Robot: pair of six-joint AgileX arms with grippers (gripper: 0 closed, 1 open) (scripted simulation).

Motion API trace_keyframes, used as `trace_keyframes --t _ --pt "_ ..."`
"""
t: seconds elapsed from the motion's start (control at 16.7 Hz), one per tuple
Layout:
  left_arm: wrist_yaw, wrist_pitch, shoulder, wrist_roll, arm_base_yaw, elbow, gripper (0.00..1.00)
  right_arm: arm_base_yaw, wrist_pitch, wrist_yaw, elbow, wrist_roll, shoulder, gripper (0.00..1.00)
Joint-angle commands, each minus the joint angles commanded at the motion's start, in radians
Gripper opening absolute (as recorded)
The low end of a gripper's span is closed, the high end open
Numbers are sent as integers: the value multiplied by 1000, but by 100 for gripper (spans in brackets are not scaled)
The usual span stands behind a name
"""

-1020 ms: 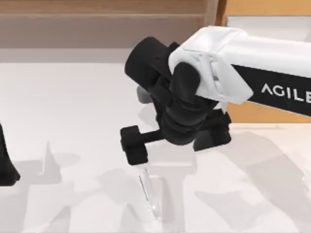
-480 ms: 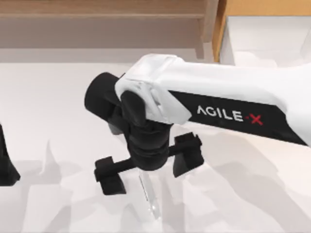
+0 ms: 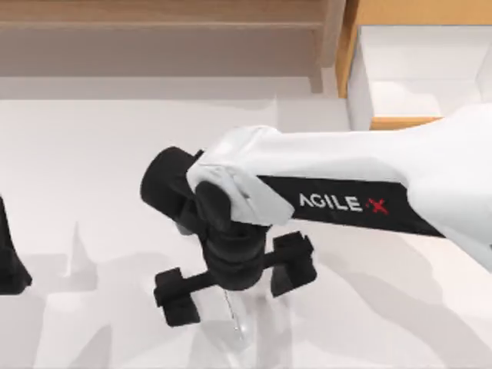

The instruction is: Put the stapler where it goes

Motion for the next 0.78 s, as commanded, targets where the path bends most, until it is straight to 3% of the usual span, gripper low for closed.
trace_keyframes --t 0.24,0.78 --pt "0 0 0 0 0 0 100 1 9 0 -7 1 5 100" --pt "0 0 0 0 0 0 100 1 9 0 -7 1 5 32"
